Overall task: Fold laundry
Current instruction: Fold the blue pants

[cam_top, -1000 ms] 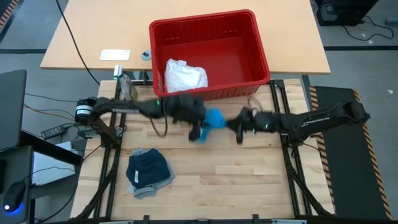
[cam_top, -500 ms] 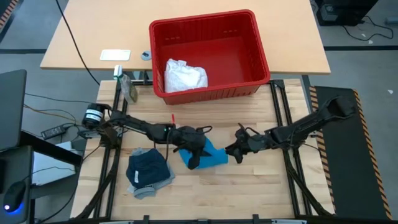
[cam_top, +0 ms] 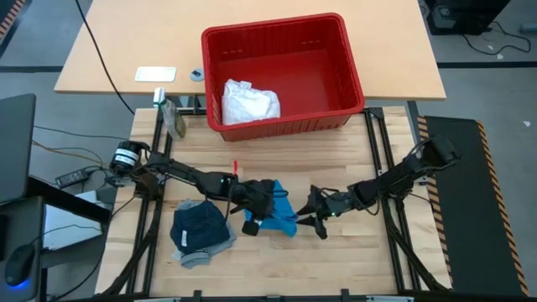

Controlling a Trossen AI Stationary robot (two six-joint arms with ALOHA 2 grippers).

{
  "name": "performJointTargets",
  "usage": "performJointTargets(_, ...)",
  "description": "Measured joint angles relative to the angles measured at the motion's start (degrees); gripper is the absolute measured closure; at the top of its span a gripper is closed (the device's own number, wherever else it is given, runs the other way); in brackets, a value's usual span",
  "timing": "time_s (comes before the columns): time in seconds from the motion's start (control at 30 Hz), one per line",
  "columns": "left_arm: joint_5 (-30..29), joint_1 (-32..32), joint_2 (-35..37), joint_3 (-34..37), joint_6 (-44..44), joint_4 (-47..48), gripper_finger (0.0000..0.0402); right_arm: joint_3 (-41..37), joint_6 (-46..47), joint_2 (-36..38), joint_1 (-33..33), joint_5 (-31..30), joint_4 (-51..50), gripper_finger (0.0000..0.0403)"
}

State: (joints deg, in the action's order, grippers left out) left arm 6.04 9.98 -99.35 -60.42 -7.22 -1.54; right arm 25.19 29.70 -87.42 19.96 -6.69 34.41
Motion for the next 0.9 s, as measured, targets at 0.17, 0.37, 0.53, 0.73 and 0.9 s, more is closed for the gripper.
performJointTargets(0.17, -0.69, -0.04, 0.00, 0.00, -0.04, 0.08, 0.0345, 0.92, -4.57, -4.95, 0.35, -0.17, 3.36, 0.0249)
performJointTargets(0.37, -0.67, 0.00, 0.00, 0.00, 0.07, 0.23, 0.0345, 3.73, -7.64, -5.74, -0.74, -4.43, 4.15, 0.0311)
performJointTargets(0.53, -1.96, -0.01, 0.25, 0.00, 1.35, 0.98, 0.0343, 4.60, -8.96, -5.06, -2.72, -4.18, 2.89, 0.0385)
performJointTargets(0.73, -10.44, -0.99, 2.17, -4.17, -1.99, 12.18, 0.0302, 6.11, -17.99, -0.90, -5.66, -10.11, -2.83, 0.0396)
performJointTargets(0.9, -11.96, -3.68, 2.32, -11.76, -7.20, 21.10, 0.0239, 10.21, -30.12, 5.72, -10.28, -13.30, -11.53, 0.0399)
